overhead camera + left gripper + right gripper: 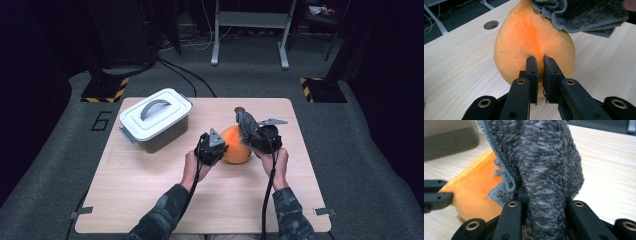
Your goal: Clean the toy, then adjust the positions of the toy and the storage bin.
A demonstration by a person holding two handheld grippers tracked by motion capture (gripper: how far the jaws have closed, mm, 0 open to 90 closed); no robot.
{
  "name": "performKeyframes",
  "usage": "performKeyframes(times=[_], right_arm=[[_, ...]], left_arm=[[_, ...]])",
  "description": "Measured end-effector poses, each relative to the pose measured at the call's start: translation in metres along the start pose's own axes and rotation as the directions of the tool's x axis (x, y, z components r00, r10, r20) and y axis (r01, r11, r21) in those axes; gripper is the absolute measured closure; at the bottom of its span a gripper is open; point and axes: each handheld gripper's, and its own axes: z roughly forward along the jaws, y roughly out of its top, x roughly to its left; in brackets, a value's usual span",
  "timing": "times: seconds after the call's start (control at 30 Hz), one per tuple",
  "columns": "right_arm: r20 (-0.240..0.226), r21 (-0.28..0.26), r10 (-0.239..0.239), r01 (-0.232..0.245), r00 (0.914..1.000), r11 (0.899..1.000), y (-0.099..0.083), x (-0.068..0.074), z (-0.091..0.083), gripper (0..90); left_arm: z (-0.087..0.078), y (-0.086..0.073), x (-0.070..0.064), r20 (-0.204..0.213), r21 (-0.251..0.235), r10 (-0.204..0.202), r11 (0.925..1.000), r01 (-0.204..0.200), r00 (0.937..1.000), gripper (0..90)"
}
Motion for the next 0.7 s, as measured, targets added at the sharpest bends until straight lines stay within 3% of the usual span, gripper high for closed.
performKeyframes(times=[0.23, 0.53, 0.7], right_arm=[[-0.025, -0.011, 0.021, -0.021, 0.9995, 1.0, -0.007, -0.008, -0.012, 72.6], [-0.038, -0.019, 0.033, -0.034, 0.9987, 0.999, -0.011, -0.008, -0.023, 72.0], [-0.036, -0.023, 0.007, -0.008, 0.9993, 1.0, -0.014, -0.006, -0.029, 71.8]], left_arm=[[0.001, 0.001, -0.001, -0.006, 0.001, -0.001, 1.0, 0.001, 1.0, 82.9], [0.001, 0.001, -0.001, -0.011, 0.0, -0.009, 1.0, 0.009, 0.9999, 82.5], [0.001, 0.001, 0.0, -0.014, 0.004, -0.01, 0.9999, 0.01, 0.9998, 82.5]])
